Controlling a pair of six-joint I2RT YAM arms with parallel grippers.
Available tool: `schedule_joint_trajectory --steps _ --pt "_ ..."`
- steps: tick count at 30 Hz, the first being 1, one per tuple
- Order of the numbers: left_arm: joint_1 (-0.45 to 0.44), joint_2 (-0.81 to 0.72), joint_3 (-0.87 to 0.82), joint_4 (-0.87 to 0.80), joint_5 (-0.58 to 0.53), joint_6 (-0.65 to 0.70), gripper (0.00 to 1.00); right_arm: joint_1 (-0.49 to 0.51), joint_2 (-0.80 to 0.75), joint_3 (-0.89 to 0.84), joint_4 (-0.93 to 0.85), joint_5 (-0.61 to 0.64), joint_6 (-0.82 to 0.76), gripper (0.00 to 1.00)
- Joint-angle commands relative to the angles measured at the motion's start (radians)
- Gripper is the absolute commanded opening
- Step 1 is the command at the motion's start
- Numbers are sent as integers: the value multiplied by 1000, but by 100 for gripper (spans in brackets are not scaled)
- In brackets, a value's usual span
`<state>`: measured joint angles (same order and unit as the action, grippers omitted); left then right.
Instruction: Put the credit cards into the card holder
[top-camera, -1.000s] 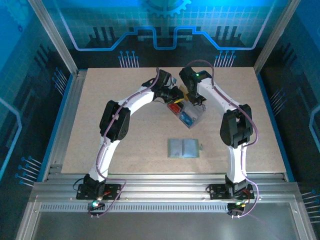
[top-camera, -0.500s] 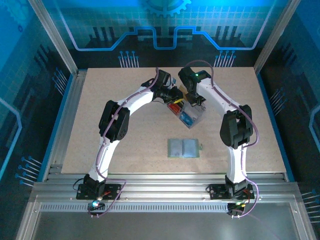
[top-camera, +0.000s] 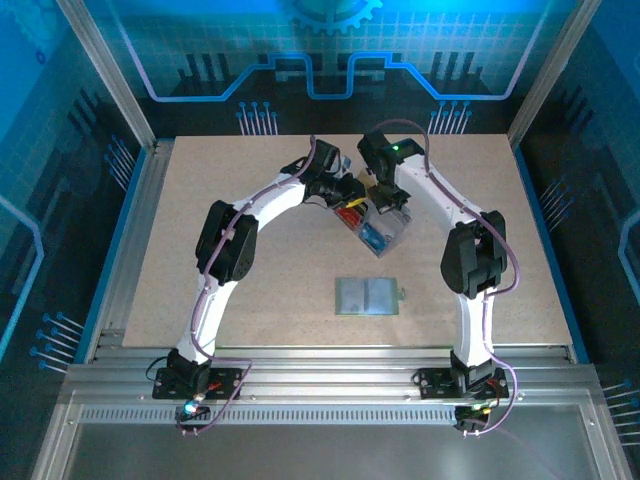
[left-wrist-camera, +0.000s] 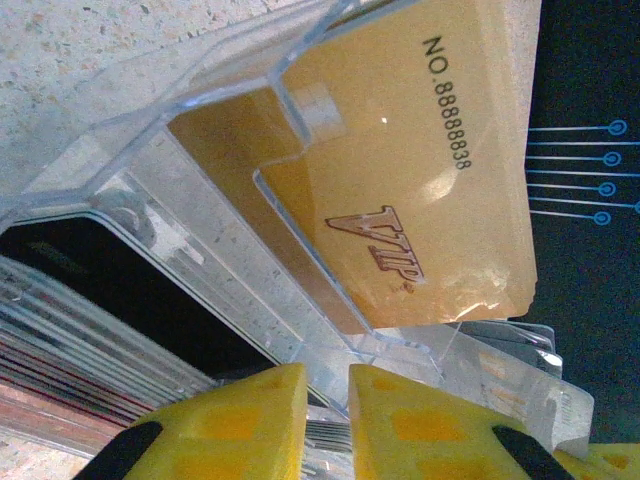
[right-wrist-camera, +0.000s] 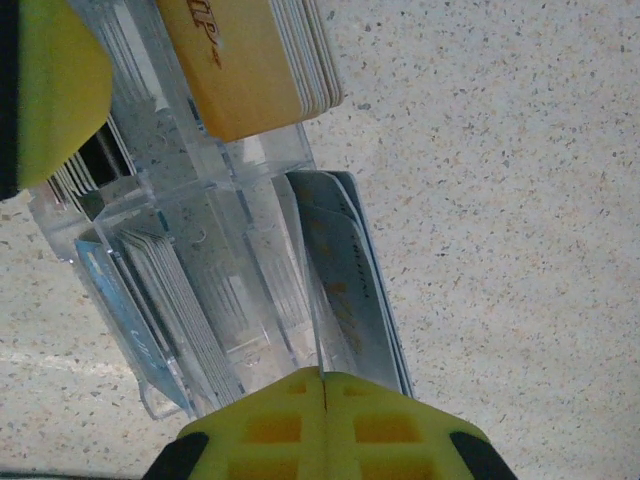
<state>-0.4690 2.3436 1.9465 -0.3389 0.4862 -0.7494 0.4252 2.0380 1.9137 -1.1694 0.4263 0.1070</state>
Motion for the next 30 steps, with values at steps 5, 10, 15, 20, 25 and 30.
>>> schedule_joint_trajectory --steps 5,10,15,20,25,30 --pt "26 -44 -47 -117 5 35 23 -11 -51 41 -16 -87 5 0" --pt "32 -69 -50 -97 46 22 26 -17 -68 36 -16 -123 8 0" --pt "33 -89 -50 -93 67 23 29 -21 -85 21 -7 -157 10 0" --pt "38 -132 -75 -65 102 17 31 -30 -97 19 -7 -166 13 0" --pt "40 -219 -142 -32 111 12 35 -30 -134 2 7 -196 25 0" --pt "39 -360 -300 2 93 24 38 -27 -223 -59 49 -279 53 0"
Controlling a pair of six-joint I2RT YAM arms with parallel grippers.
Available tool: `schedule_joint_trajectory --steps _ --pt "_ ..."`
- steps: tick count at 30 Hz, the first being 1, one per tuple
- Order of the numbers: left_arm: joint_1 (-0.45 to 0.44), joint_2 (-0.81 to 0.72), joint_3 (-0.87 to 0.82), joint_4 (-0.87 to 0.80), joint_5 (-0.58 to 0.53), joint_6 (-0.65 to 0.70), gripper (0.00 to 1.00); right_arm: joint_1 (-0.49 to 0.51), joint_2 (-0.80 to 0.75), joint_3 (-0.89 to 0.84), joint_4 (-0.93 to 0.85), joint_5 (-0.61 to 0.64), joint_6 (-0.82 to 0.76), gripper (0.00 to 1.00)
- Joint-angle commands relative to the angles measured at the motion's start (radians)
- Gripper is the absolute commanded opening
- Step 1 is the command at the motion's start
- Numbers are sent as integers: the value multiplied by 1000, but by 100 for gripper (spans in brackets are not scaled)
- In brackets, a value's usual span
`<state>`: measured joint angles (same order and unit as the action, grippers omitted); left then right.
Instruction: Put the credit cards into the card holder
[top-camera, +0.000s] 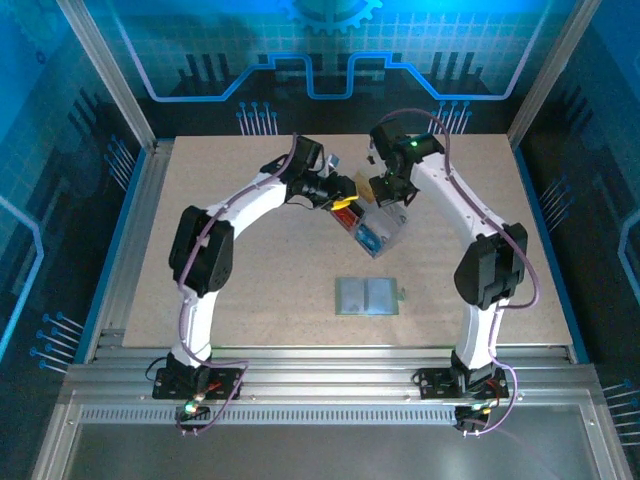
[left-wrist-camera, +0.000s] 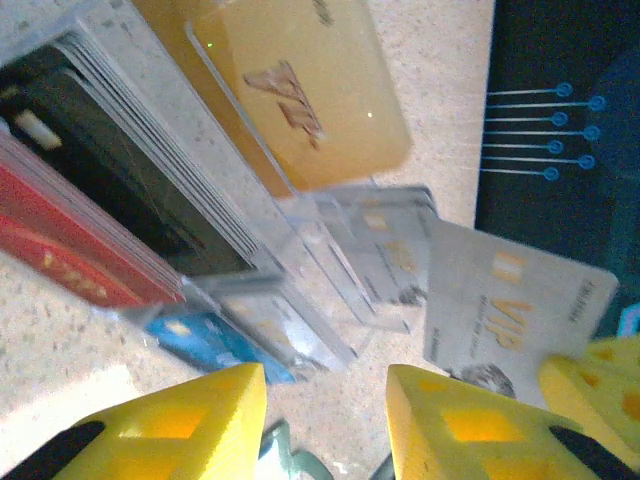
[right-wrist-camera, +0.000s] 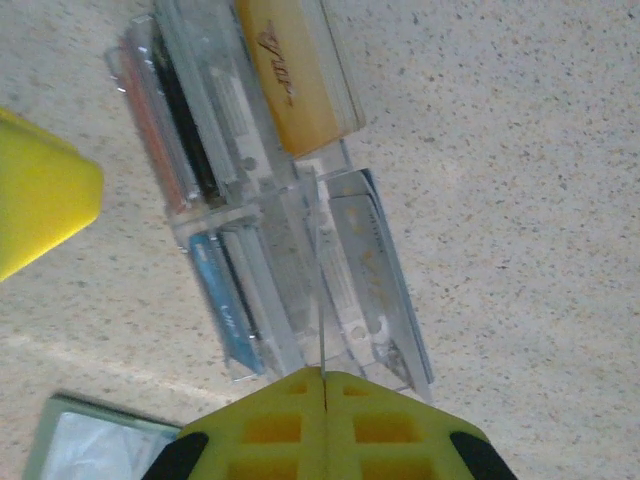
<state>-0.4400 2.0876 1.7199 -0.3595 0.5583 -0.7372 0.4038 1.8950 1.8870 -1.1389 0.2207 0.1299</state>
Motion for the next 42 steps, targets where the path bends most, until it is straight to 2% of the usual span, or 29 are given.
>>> schedule_joint_trajectory --steps 1,7,11,15,18,22,32,42 --pt "8 -134 -112 24 13 22 40 -4 -105 -53 35 -95 39 0" --pt "-30 -319 -347 -65 -126 138 49 25 -320 -345 222 -232 128 0" --pt "-116 -396 -466 -119 -271 194 55 41 -477 -624 426 -336 218 0" --pt "-224 -398 -528 -140 -382 200 58 63 -602 -882 651 -422 317 0" --pt "-297 -368 -533 -150 -462 192 61 73 -686 -1072 802 -446 394 0" --pt "-361 -307 -524 -167 -555 176 62 76 -749 -1242 937 -460 470 0" --pt "-401 -191 -497 -157 -594 153 61 59 -770 -1389 1069 -454 527 0" --pt "-404 -185 -532 -142 -594 133 55 27 -749 -1436 1098 -446 553 0"
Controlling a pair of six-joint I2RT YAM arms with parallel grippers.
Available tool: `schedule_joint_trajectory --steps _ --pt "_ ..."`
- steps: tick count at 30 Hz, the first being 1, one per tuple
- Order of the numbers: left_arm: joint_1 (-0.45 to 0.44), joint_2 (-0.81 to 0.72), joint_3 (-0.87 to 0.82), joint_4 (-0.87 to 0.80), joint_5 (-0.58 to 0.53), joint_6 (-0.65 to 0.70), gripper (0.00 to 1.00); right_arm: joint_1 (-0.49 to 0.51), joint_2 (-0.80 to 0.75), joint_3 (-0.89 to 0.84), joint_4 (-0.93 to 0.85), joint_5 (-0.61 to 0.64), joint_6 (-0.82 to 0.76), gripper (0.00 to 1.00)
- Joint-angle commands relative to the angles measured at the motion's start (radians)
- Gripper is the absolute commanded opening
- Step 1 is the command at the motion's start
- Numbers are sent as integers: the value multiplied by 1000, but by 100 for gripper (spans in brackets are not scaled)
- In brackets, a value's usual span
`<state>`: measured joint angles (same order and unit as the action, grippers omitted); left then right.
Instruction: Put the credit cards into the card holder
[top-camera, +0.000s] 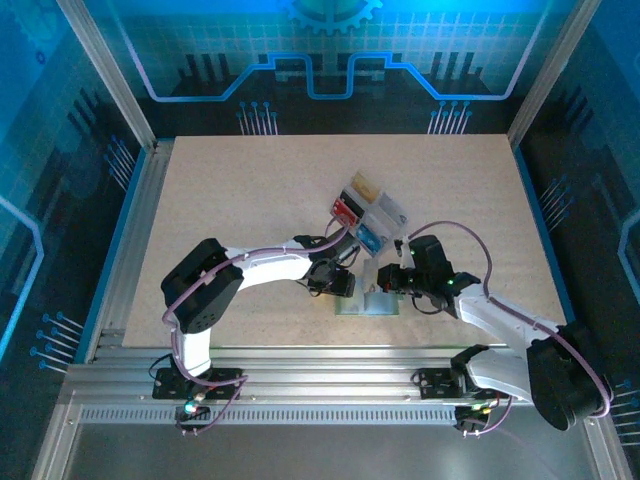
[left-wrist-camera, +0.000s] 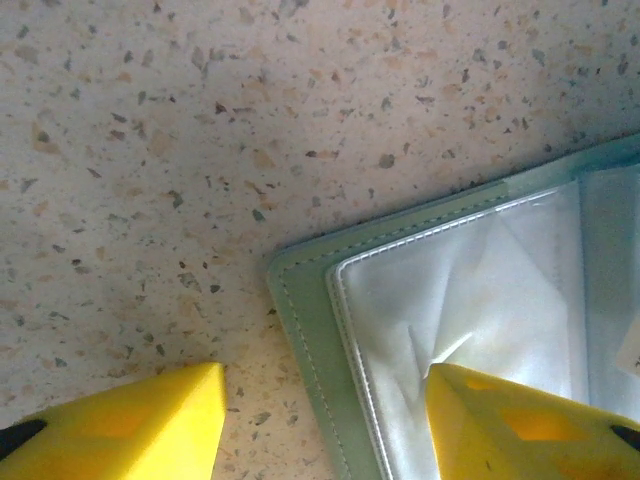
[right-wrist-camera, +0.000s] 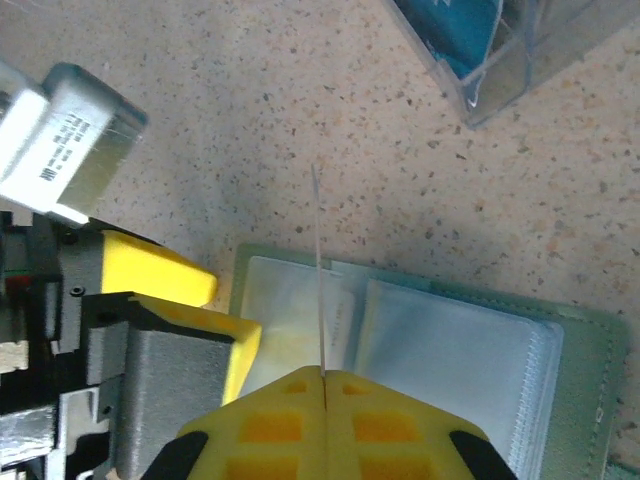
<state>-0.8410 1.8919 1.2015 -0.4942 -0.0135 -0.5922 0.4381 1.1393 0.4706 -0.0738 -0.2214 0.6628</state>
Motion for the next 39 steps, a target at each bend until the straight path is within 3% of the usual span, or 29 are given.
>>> schedule_joint_trajectory --steps 1,39 --pt "-3 10 -18 -6 -21 -14 54 -7 6 -22 34 -4 19 0" --pt "-17 22 -50 25 2 -47 47 -20 45 -108 97 -54 139 0"
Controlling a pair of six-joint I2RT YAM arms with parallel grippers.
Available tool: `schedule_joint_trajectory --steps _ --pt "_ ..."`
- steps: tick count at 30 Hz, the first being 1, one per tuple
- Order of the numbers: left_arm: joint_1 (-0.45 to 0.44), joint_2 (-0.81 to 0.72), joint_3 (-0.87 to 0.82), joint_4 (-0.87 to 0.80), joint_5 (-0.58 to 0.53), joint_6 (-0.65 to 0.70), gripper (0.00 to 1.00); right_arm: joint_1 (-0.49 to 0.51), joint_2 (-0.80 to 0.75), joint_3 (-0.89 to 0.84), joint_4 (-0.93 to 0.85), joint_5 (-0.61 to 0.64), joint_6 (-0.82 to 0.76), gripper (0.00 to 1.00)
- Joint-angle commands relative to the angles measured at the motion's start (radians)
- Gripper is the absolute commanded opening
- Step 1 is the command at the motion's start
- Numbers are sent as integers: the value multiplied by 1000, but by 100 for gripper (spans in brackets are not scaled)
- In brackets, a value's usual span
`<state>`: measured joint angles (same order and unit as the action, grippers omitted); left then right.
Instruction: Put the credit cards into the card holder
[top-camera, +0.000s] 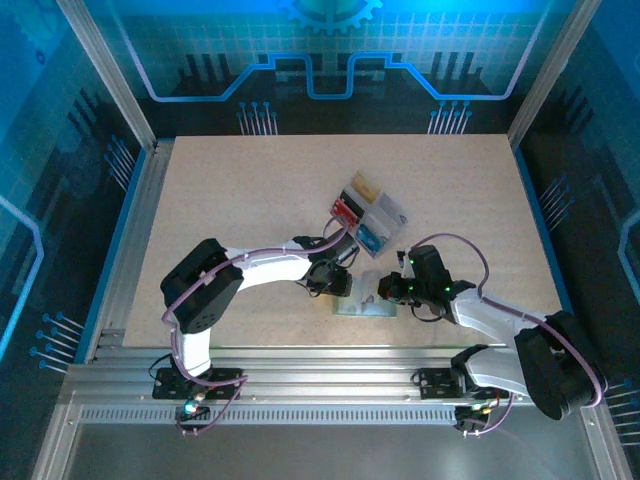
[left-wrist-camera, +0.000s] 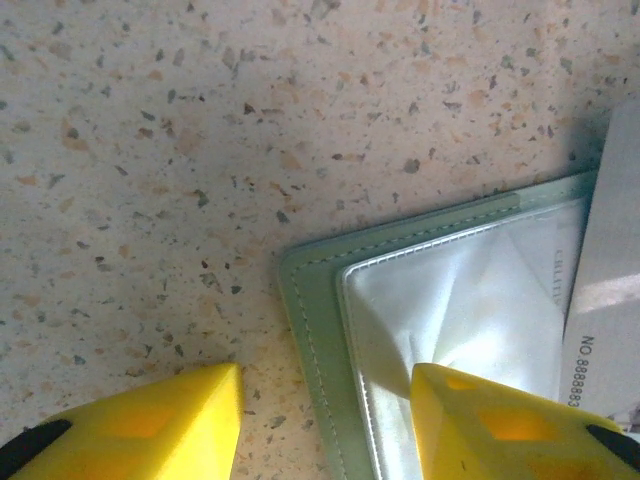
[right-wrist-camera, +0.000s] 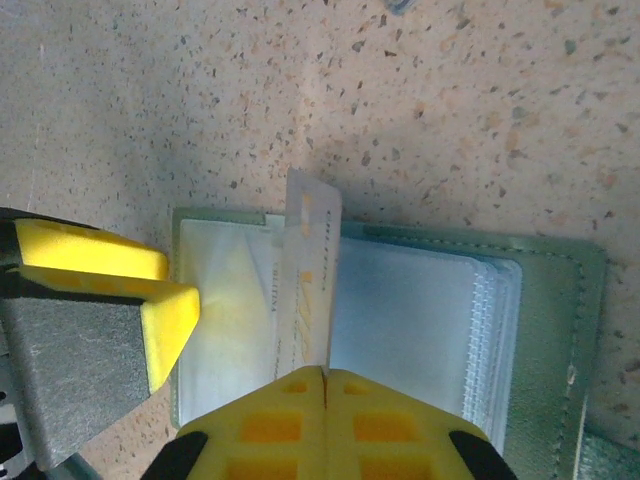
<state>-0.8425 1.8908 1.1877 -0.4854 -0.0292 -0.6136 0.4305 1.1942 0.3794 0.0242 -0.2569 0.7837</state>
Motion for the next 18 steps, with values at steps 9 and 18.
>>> schedule_joint_trajectory --steps 9,18 --pt "-24 27 -54 36 26 -41 41 -10 11 -23 30 -45 53 0" --pt "-36 30 -70 48 23 -54 39 -10 37 -21 68 -64 92 0"
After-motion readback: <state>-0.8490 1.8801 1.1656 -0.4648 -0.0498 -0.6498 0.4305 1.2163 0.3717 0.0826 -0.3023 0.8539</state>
